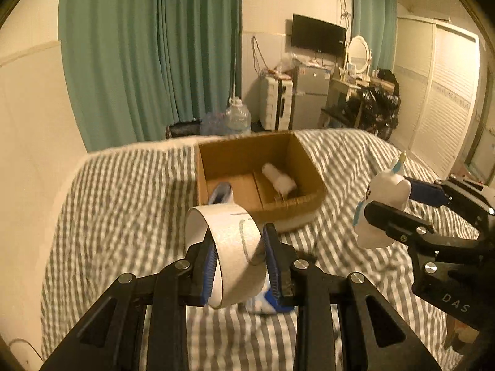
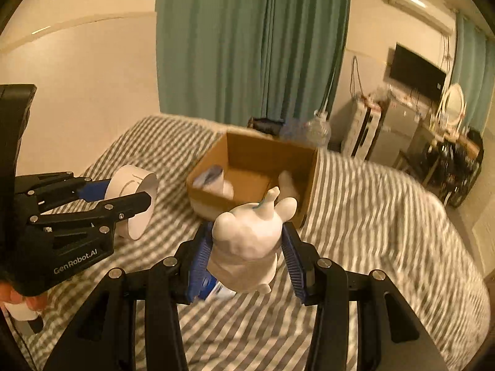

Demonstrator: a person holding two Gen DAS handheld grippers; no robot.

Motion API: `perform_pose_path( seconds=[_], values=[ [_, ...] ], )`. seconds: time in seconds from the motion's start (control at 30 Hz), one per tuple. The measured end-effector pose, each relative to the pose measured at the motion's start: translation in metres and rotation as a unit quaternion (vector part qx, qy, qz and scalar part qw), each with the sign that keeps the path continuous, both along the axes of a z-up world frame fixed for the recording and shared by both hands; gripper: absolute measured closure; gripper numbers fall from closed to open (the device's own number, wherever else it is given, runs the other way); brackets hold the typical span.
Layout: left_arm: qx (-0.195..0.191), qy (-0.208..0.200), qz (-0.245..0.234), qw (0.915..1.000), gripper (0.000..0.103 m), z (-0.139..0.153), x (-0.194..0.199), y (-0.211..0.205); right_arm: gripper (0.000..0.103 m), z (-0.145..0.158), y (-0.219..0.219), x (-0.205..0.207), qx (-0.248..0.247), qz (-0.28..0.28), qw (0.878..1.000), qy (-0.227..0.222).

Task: Organize objects
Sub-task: 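Carry the tape roll with the left tool while the right tool carries the figurine over the box, then open both tools to drop the tape roll and figurine into the box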

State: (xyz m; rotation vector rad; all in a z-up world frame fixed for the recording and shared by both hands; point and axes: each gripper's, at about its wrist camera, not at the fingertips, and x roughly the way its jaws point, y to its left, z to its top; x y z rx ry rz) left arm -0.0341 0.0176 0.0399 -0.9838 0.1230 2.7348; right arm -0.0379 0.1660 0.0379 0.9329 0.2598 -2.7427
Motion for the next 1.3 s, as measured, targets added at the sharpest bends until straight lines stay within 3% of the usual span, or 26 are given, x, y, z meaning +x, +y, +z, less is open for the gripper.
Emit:
perform_pose_path(
  seconds=[0.27, 0.4, 0.57, 0.83, 1.03, 1.3],
  values=[
    [0.015, 0.006, -0.005, 0.9999, 0.079, 0.02, -0.064, 0.005, 0.058, 0.037, -0.009, -0.057, 0.013, 0.013, 0.999, 0.031],
    [0.024, -0.011, -0.005, 0.9996, 0.091, 0.011, -0.109, 0.007, 0.058, 0.036, -0.007, -0.096, 0.013, 0.01, 1.0, 0.025],
    [0.022, -0.037, -0.016, 0.9989, 0.091, -0.015, -0.162, 0.015, 0.058, 0.012, -0.003, -0.154, 0.008, 0.005, 1.0, -0.006],
    [0.004, -0.073, -0.063, 0.9954, 0.091, -0.063, -0.222, 0.029, 0.058, -0.052, 0.007, -0.238, 0.012, 0.004, 0.997, -0.073],
    [-0.016, -0.078, -0.087, 0.993, 0.091, -0.086, -0.247, 0.037, 0.058, -0.083, 0.02, -0.262, 0.009, 0.008, 0.995, -0.094],
    [-0.047, -0.076, -0.086, 0.9923, 0.086, -0.098, -0.248, 0.05, 0.058, -0.095, 0.03, -0.272, -0.003, 0.01, 0.994, -0.107]
  ],
)
